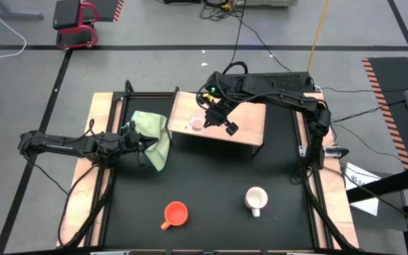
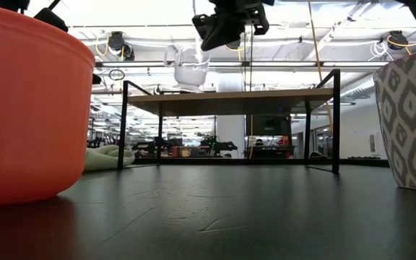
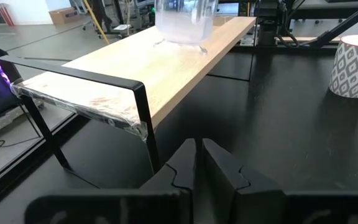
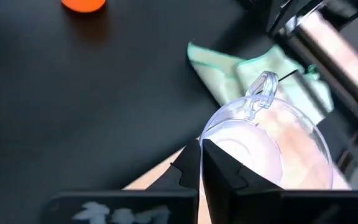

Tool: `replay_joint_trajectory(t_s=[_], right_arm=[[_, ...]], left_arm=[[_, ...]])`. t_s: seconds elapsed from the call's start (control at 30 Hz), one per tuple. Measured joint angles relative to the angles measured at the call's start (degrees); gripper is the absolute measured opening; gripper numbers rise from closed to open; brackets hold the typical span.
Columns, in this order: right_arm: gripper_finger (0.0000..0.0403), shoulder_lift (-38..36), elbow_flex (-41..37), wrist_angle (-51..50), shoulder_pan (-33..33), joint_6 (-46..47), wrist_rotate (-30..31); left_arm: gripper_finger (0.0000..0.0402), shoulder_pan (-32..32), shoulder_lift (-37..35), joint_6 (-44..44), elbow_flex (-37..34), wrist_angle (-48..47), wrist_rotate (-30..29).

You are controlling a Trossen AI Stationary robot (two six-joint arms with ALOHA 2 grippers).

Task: Stack small to large cups/mugs on shelf
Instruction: Put the transparent mug on the shelf

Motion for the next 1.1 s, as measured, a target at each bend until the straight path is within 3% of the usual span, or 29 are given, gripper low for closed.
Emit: replay_joint_trajectory(t_s=[0.47, 0.63, 1.1], right_arm=[[0.0, 0.8, 0.0, -0.2, -0.3, 2.3, 0.3], [0.0, 0.8, 0.0, 2.4, -0.4, 4.8, 4.6], [0.0022, 0.8, 0.0, 3.4, -0.5, 9.3, 4.7]], left_arm=[[0.0004, 0.0, 0.0, 1.0, 0.0, -0.1, 0.0], [0.0014, 0.0, 0.0, 1.0, 0.0, -0.2, 0.0], [0.0032, 0.0, 0.0, 1.0, 0.0, -0.5, 0.2]])
